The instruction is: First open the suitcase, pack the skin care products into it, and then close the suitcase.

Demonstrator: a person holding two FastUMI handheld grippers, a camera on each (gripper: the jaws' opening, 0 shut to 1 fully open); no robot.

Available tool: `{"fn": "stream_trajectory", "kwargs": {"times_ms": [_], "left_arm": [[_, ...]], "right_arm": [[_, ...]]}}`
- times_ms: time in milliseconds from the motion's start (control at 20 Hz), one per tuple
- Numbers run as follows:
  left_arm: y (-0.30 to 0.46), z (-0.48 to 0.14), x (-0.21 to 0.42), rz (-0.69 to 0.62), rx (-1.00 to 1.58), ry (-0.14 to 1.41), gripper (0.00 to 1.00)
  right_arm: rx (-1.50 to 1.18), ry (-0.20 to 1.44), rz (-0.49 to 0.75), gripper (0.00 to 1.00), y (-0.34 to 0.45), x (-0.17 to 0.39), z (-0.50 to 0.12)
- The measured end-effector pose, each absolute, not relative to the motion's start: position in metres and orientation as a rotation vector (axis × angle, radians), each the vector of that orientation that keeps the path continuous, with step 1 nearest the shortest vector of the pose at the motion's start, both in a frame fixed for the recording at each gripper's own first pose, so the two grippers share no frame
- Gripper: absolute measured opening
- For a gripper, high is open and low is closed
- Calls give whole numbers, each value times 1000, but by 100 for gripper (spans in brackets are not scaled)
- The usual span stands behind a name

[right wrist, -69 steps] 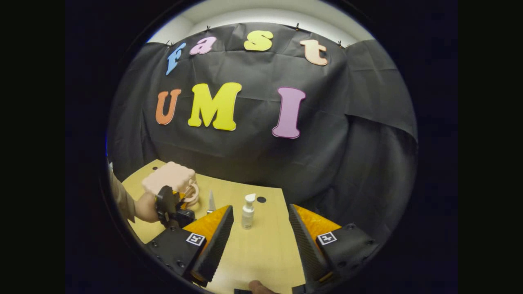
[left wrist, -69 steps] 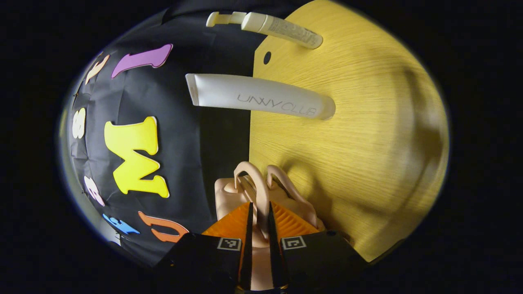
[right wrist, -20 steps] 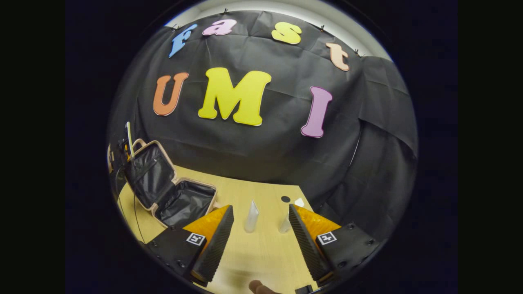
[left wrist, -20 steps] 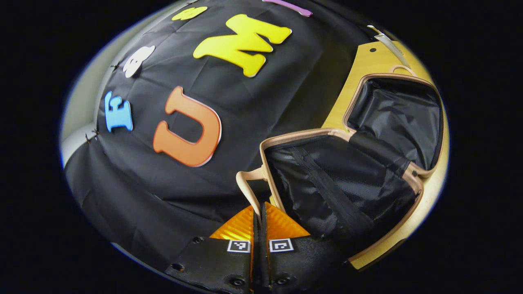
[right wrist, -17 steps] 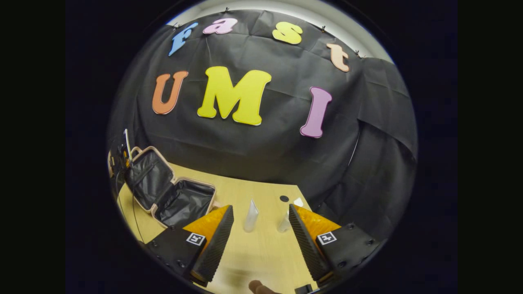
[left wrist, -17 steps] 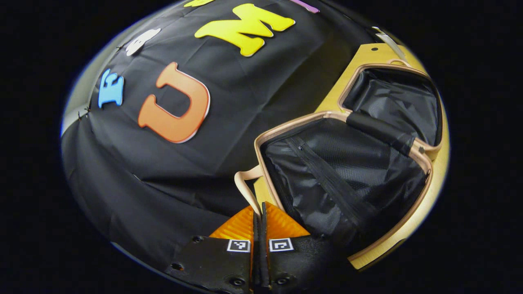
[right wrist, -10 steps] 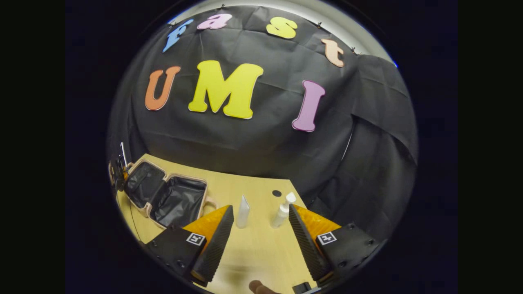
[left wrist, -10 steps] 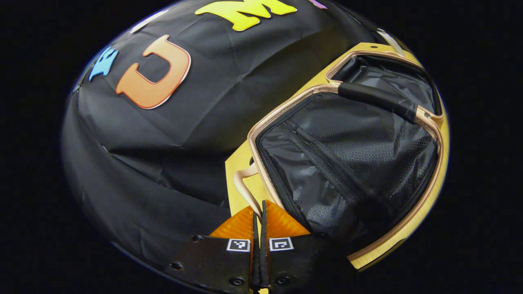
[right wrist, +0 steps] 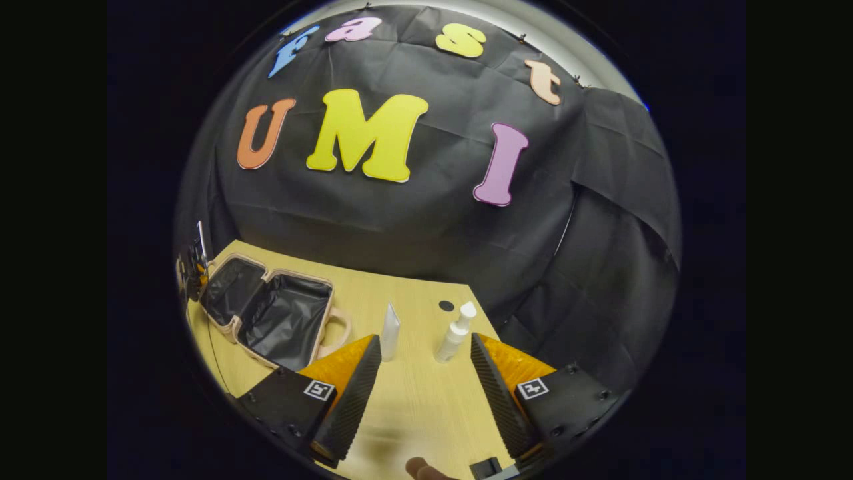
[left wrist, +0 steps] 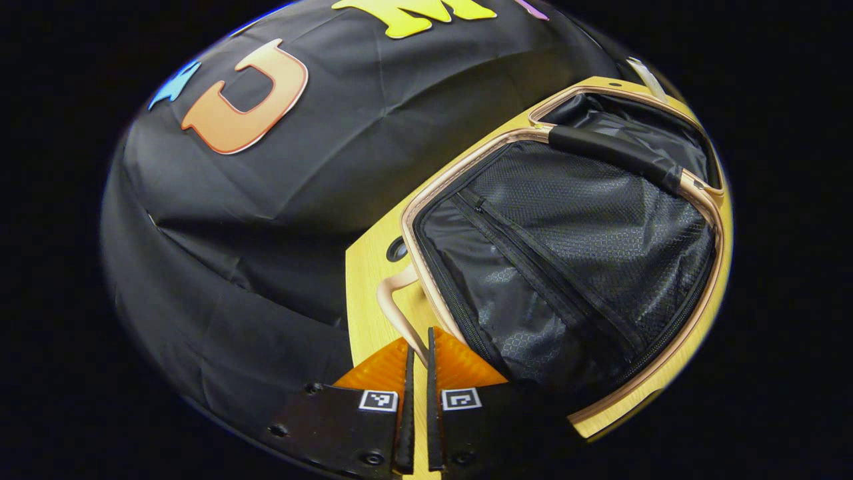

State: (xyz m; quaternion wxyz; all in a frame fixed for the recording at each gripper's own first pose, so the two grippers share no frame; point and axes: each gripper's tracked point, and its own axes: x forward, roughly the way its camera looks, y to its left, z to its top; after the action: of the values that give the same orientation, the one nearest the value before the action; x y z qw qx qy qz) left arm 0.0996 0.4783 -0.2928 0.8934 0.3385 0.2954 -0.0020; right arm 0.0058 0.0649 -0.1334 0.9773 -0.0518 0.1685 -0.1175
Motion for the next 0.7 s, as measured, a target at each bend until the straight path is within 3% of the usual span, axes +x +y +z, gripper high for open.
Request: {"fn": "stream_trajectory", "kwargs": {"times_ms": [50,150,300,550,700], "left_arm": [[482,-287,96,27,714,607,11],[487,-274,90,81,720,603,46],[474,-252,79,124,649,576,70],[399,-210,73,149,520,464,99],[285,-201,76,82,368,420,98]], "right_arm": [[-98,339,-227,81,62,6,-135],[-89,339,-210,81,56,8,-138],[-73,348,-183,81,46,12,-147],[-73,318,-150,80,13,16,-150],[-114,293,-98,81,-14,15,-157]]}}
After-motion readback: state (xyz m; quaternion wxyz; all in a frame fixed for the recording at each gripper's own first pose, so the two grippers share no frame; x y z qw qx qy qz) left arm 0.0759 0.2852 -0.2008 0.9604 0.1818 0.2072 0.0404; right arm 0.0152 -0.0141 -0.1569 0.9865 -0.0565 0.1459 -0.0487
